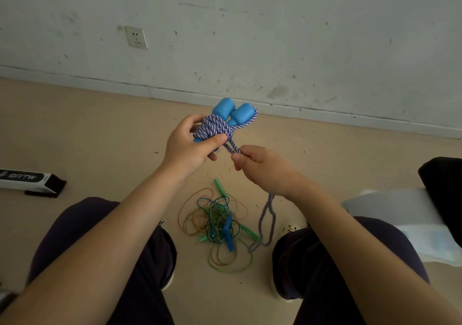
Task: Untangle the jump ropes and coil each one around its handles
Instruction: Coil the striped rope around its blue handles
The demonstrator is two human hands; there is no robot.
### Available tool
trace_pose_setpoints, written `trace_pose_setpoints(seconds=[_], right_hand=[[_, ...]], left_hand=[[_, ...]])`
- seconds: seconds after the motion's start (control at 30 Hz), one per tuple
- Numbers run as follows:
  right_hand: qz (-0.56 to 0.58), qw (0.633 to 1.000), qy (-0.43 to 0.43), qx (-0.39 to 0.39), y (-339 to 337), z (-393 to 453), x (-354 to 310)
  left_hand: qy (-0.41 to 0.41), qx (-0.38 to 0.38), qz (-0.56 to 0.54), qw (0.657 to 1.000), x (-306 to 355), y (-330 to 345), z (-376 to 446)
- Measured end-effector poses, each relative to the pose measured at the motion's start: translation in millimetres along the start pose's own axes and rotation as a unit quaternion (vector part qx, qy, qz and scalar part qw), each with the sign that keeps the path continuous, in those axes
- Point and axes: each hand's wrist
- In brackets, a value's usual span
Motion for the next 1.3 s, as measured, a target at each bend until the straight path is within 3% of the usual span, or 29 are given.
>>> trace_pose_setpoints(seconds=[0.17, 0.3, 0.43, 0.6, 0.87, 1.0, 1.13, 1.3], right_hand=[[-0.026, 0.999, -0.046, 0.008, -6, -9, 4], [-0.011, 0.994, -0.079, 0.076, -19, -15, 15], [-0.073, 0.978, -0.119, 0.154, -22, -13, 19], [-0.138, 0.963, -0.145, 0.178, -19, -5, 23], [-0.054, 0.984, -0.099, 0.135, -18, -2, 23], [-0.026, 0.986, -0.078, 0.145, -18, -3, 26], [-0.066, 0.982, -0.04, 0.175, -15, -1, 26], [0.041, 0.994, 0.024, 0.097, -14, -5, 20]], left_hand=[[-0.018, -0.019, 0.09, 0.996, -3, 0, 2], [-0.063, -0.13, 0.135, 0.98, -2, -2, -3], [-0.097, -0.245, 0.131, 0.956, 3, -2, -6], [-0.099, -0.342, 0.15, 0.922, 4, 5, -13], [-0.068, -0.342, 0.129, 0.928, 8, 1, -20], [-0.07, -0.324, 0.123, 0.935, 10, 2, -22], [-0.063, -0.282, 0.126, 0.949, 12, 4, -22], [-0.071, -0.259, 0.126, 0.955, 13, 6, -22]])
Point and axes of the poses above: each hand's wrist, its own z-axis towards the middle knuckle, its own y-axis out of the palm, x = y × z, and after that the axes turned 12 degrees about -x, right-handed
